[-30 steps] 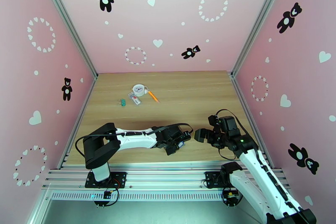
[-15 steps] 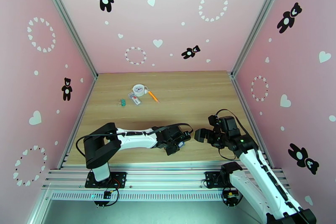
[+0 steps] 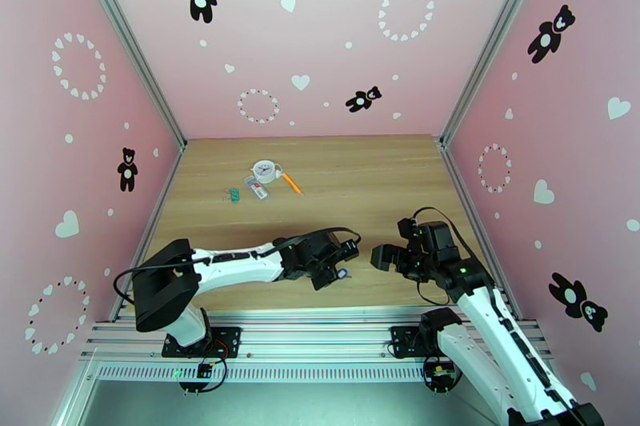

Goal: Remove the keys from the keyring

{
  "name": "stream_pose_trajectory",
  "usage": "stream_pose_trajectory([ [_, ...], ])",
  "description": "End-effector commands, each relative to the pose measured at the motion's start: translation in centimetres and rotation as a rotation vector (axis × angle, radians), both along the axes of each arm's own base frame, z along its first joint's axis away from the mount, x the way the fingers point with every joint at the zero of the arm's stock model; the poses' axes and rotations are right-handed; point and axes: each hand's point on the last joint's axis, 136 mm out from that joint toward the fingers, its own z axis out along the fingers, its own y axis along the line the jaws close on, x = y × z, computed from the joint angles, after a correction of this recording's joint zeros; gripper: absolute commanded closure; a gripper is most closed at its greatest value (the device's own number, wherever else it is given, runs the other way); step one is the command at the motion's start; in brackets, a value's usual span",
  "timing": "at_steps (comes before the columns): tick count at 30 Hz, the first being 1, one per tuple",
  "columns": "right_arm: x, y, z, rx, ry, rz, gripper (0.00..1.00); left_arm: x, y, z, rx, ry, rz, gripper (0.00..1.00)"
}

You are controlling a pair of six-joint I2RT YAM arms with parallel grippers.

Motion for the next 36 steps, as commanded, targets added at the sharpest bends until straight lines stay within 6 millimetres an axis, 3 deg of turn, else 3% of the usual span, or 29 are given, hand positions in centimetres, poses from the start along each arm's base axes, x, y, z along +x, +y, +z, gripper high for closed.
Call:
stream_pose_trajectory([
  [1,0.8,0.4,2.6,0.022,-0.108,0.031,0.01,0.4,-0.1,1.4,-0.057,-0.013,0.02,1.0],
  [8,2.1,1.1,6.6,0.076,-0.315,0.059,0.01,0.8,0.5,5.0,-0.156,-0.056,0.023,1.0],
  [22,5.2,2.9,12.1,0.106,-0.721,0.169,0.02,2.3,3.5,15.4,-0.405,-0.237,0.062,1.0],
  [29,6.1,4.3,13.4,0.037,-0.907,0.255,0.06,2.6,3.4,19.8,-0.503,-0.317,0.059,1.0],
  [36,7.1,5.8,13.1,-0.061,-1.084,0.34,0.14,2.6,2.7,22.9,-0.582,-0.361,0.032,1.0],
])
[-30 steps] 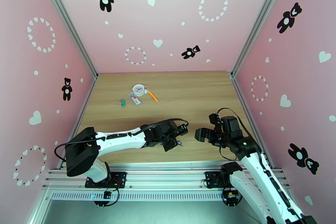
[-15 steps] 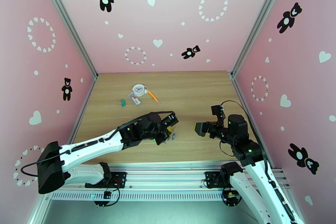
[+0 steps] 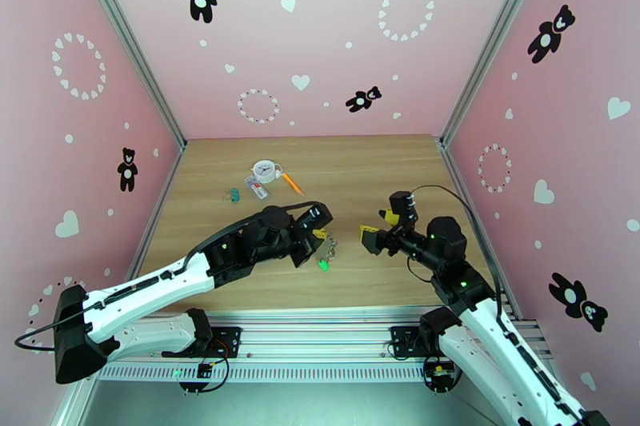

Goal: Remove the keys from the keyring

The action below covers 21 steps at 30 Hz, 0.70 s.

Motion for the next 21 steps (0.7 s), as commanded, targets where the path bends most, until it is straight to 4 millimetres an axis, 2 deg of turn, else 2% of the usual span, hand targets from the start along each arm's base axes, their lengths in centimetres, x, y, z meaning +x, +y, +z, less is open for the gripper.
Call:
stream_pose_trajectory([
  [1,1.3,0.3,1.2,-0.056,-0.178,-0.008,0.15,0.3,-0.5,4.8,-0.112,-0.096,-0.022,1.0],
  [6,2.0,1.4,1.3,-0.092,-0.238,0.03,0.21,0.4,-0.9,5.9,-0.118,-0.116,-0.042,1.0],
  [9,1.0,2.6,1.4,-0.117,-0.285,0.103,0.25,0.5,-1.0,6.8,-0.129,-0.135,-0.053,1.0],
  [13,0.3,2.9,0.4,-0.152,-0.306,0.127,0.25,0.5,-1.2,7.8,-0.147,-0.17,-0.065,1.0],
  [17,-1.5,3.4,1.4,-0.138,-0.346,0.159,0.26,0.7,-1.5,8.1,-0.145,-0.166,-0.072,1.0],
  [21,-2.2,3.9,1.0,-0.164,-0.381,0.178,0.26,0.6,-1.7,8.5,-0.157,-0.168,-0.088,1.0],
])
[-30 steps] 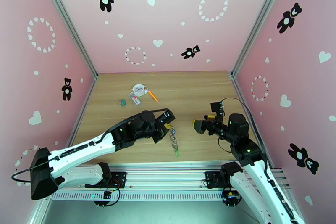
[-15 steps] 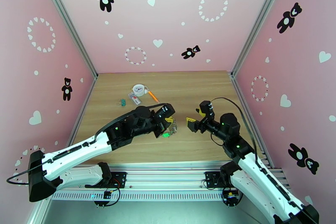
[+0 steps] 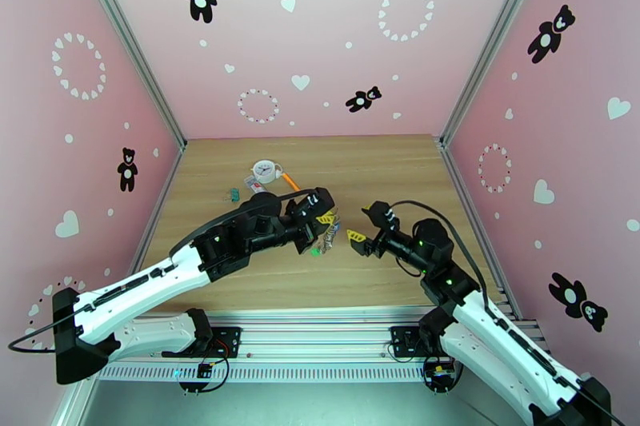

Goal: Remove the keys from the keyring

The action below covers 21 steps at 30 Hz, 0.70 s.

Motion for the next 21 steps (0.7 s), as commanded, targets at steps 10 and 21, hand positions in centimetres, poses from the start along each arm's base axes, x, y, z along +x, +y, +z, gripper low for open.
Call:
stream_pose_trajectory([
  [10,-0.2,1.5,1.4,-0.025,-0.102,0.042,0.34,0.4,-1.4,2.3,-0.055,-0.021,-0.038,1.0],
  [21,0.1,2.1,2.0,-0.05,-0.15,0.055,0.39,0.1,-1.7,2.7,-0.069,-0.005,-0.06,1.0],
])
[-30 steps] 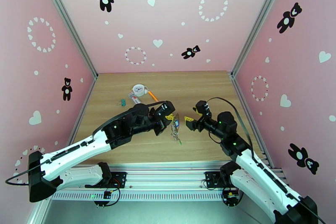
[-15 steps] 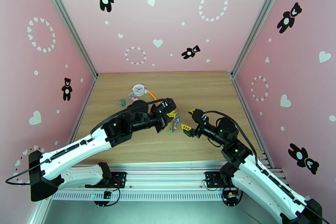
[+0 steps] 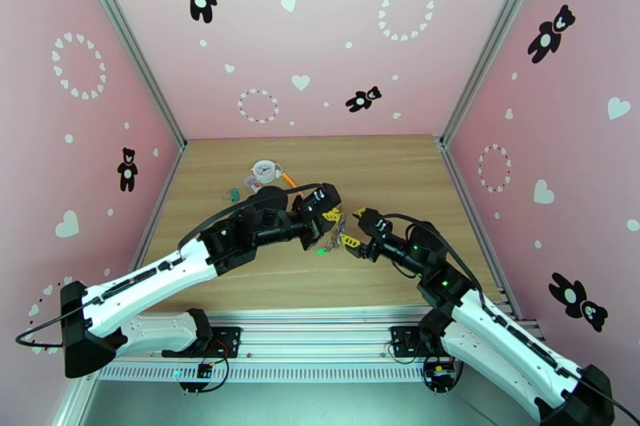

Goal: Remove the keys from the keyring

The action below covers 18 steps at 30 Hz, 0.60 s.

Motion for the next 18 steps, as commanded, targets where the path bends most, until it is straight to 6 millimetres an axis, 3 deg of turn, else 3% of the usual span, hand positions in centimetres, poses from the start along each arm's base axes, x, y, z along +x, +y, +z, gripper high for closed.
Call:
stream_pose_trajectory([
  [1,-0.1,0.6,2.7,0.016,-0.071,0.032,0.39,0.0,-0.2,2.3,-0.056,-0.032,-0.015,1.0],
  [9,-1.8,0.9,2.8,-0.012,-0.033,0.109,0.46,0.2,0.2,2.1,-0.044,-0.019,-0.03,1.0],
  [13,-1.9,1.5,2.8,-0.016,0.004,0.146,0.54,0.2,0.0,2.2,-0.051,-0.019,-0.049,1.0],
  [18,-2.0,2.1,3.2,-0.009,0.022,0.182,0.56,-0.1,0.0,2.3,-0.048,-0.023,-0.065,1.0],
])
